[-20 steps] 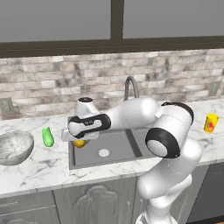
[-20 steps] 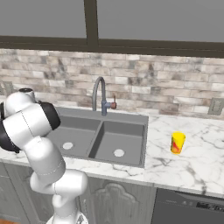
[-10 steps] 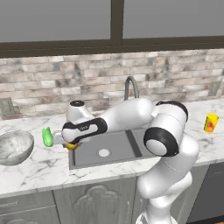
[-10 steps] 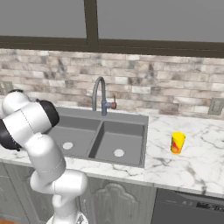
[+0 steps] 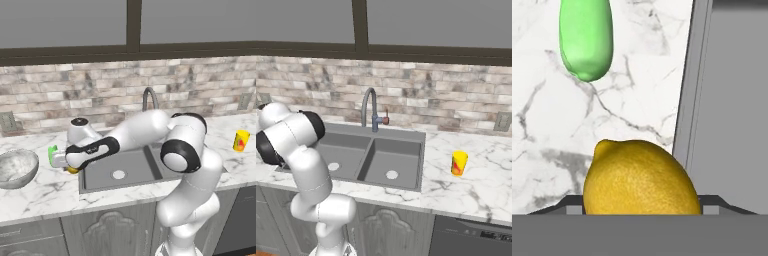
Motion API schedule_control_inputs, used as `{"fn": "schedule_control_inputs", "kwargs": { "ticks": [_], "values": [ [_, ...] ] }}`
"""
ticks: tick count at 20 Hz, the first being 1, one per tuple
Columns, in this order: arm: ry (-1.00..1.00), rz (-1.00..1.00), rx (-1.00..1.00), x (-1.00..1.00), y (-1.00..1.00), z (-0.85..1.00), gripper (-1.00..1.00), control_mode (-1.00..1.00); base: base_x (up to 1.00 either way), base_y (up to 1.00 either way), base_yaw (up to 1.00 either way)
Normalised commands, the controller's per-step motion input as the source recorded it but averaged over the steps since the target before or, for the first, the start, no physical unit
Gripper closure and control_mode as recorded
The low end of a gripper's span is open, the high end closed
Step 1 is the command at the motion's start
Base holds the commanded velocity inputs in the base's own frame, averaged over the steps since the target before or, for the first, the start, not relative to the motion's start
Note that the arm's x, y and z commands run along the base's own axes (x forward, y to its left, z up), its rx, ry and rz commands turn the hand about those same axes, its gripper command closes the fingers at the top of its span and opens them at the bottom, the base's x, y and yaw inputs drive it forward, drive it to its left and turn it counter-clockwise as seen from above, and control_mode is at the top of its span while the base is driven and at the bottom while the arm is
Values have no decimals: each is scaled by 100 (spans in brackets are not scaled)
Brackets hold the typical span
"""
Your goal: Remove the lemon and corn from the sink. Then move the bowl and cup from the counter to the sink for washing.
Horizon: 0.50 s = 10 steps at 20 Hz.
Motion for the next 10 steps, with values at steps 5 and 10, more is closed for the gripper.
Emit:
{"fn": "schedule_control_inputs", "kwargs": {
  "ticks": [5, 10],
  "values": [
    [-3, 0, 0, 0, 26, -1, 100, -100, 0, 0, 0],
    [-5, 0, 2, 0, 19, -7, 100, -100, 0, 0, 0]
  ]
}}
